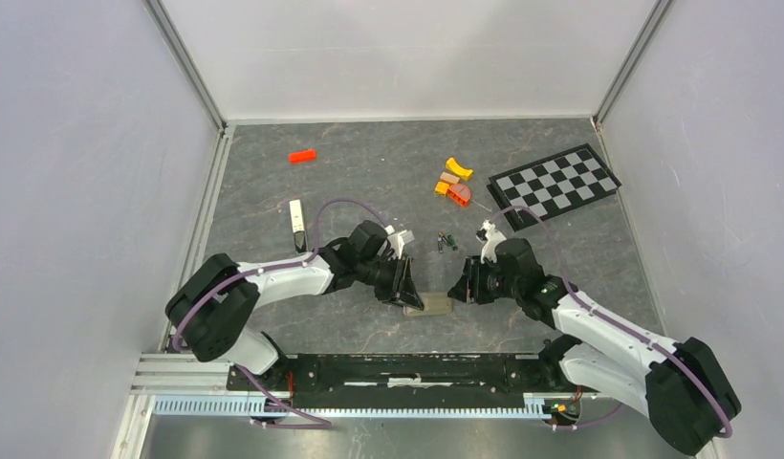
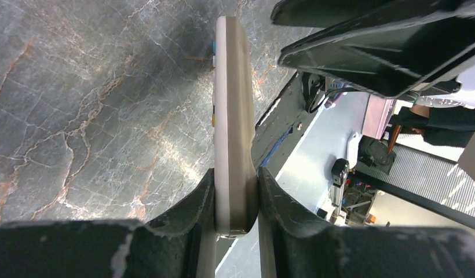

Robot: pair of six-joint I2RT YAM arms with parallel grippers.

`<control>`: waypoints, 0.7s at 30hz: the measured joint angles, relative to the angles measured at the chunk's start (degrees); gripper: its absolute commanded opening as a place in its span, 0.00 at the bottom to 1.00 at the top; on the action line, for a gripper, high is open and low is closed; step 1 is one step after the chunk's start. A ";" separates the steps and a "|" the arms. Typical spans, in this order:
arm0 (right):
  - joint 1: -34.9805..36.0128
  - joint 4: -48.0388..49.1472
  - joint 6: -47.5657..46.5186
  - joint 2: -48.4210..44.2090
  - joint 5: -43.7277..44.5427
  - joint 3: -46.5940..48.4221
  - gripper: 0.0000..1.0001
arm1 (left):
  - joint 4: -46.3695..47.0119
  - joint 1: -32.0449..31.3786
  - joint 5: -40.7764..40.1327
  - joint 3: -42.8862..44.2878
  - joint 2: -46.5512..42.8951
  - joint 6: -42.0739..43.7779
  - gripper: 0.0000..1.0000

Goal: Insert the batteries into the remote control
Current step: Adjust the remote control, then remove the battery cover from the remote control.

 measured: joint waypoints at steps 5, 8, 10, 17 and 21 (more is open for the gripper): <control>0.02 3.43 1.36 1.55 -2.78 -3.80 0.32 | 0.17 0.02 0.44 0.00 0.50 -0.04 0.02; 0.02 6.78 2.69 2.21 -4.26 -5.84 0.26 | 0.15 0.02 0.48 0.00 0.68 -0.04 0.02; 0.00 8.17 3.45 2.45 -4.92 -6.78 0.26 | 0.17 0.02 0.59 0.04 0.92 -0.04 0.02; -0.04 11.08 4.37 2.54 -5.44 -8.07 0.28 | 0.20 0.31 1.29 0.22 1.62 -0.04 0.02; -0.15 13.68 5.25 2.49 -5.42 -9.75 0.25 | 0.00 0.35 1.33 0.20 1.62 -0.04 0.02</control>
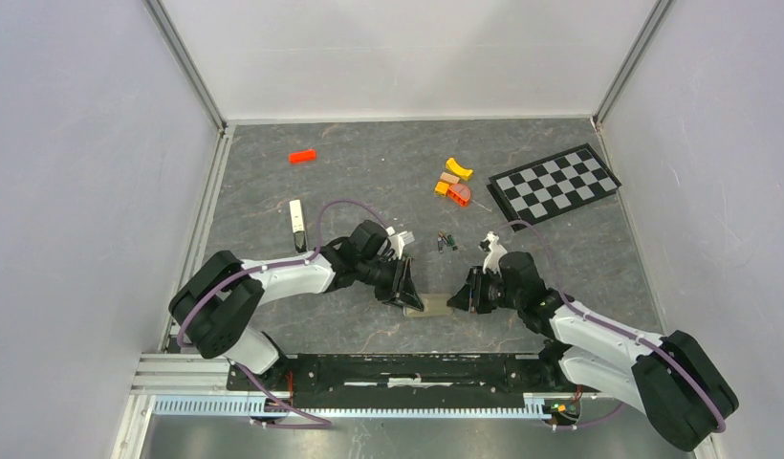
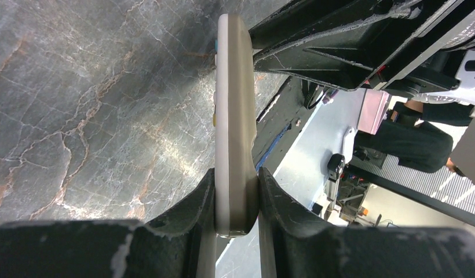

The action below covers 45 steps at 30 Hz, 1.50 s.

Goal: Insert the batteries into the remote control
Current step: Remove the battery cover from the remote control.

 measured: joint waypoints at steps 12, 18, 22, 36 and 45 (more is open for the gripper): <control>-0.33 4.04 3.21 -2.03 0.20 -2.97 0.15 | -0.26 0.26 0.24 0.00 0.04 0.00 0.02; 0.07 5.33 4.46 -5.03 0.00 -2.97 0.21 | 0.26 -0.09 -1.09 -0.04 0.09 -0.02 0.02; 0.07 5.77 4.76 -6.27 0.31 -3.06 0.29 | 0.61 -0.17 -1.60 -0.15 0.02 -0.07 0.02; 0.07 6.21 4.83 -5.33 1.66 -5.11 0.32 | 1.07 -0.17 -1.70 -0.33 0.11 -0.17 0.02; -0.28 9.86 6.21 -4.70 1.97 -7.67 0.22 | 2.25 -0.07 -1.33 -1.14 -0.02 -0.66 0.02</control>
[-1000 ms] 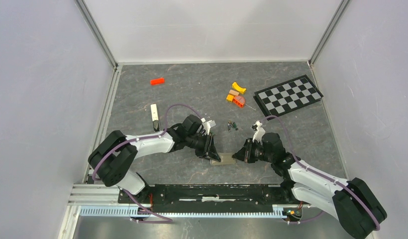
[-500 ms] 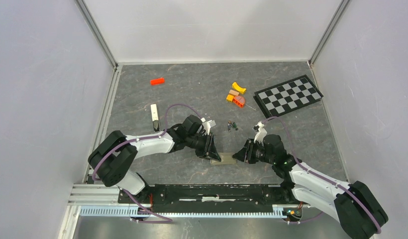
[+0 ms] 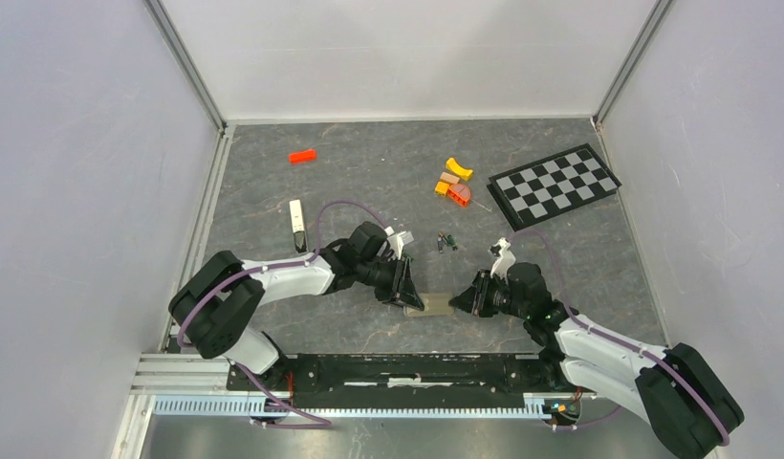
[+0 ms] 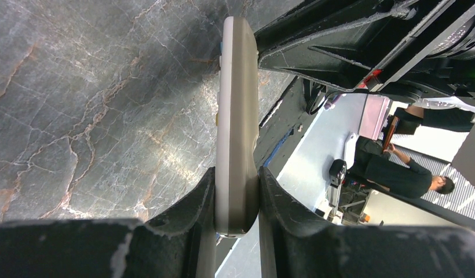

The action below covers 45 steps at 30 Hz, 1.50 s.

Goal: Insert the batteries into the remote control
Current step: Remove the battery cover from the remote control.

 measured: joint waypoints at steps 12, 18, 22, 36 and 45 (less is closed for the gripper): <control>0.35 0.11 1.05 -3.89 -0.28 -0.09 0.30 | 1.07 -0.07 -0.11 -0.46 0.00 -0.02 0.02; 0.35 -0.11 1.03 -3.96 -0.28 -0.09 0.31 | 1.64 -0.07 -0.28 -0.72 0.00 -1.44 0.02; 0.35 -0.24 1.03 -3.04 -0.31 -0.09 0.32 | 1.84 -0.07 -0.39 -0.81 0.00 -2.40 0.02; 0.33 2.75 1.33 0.26 -1.44 -0.09 0.31 | 2.08 0.02 -0.09 -0.92 0.33 -3.45 0.02; -0.26 12.22 5.97 1.79 -2.89 -3.93 0.30 | 2.12 0.39 1.03 -0.87 0.83 -3.69 0.02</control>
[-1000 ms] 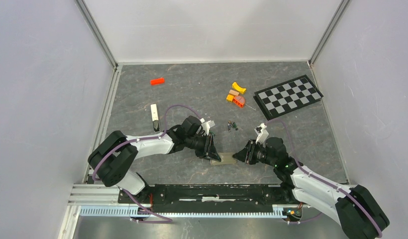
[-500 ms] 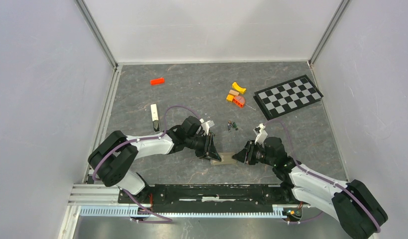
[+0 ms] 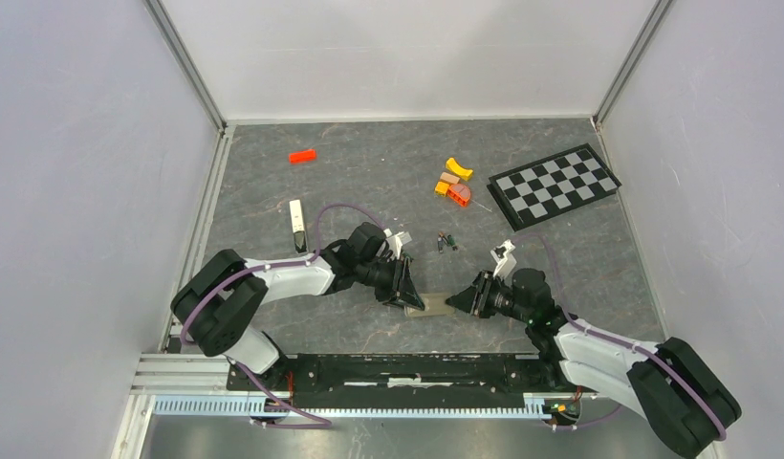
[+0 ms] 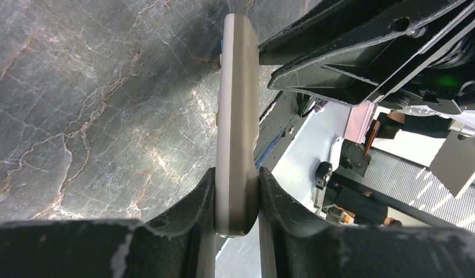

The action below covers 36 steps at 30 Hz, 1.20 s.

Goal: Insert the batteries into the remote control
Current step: Remove the battery cover from the remote control.

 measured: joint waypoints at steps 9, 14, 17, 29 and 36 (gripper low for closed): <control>-0.17 3.23 1.68 1.36 -0.66 -0.66 0.29 | -0.11 0.00 0.48 0.09 0.26 0.02 0.02; -0.15 2.62 1.42 0.66 -0.28 -0.63 0.28 | -0.74 0.00 0.15 0.46 0.24 0.02 0.02; -0.15 1.57 1.05 -0.28 0.13 -0.61 0.28 | -1.44 -0.02 -0.24 0.79 0.24 0.00 0.02; -0.04 -1.49 -1.18 -2.67 5.03 1.33 0.28 | -5.27 -0.07 -5.73 2.51 -1.51 0.02 0.02; -0.09 -2.56 -2.71 -2.19 8.13 5.88 0.31 | -12.04 -0.13 -13.57 5.60 -4.09 0.59 0.02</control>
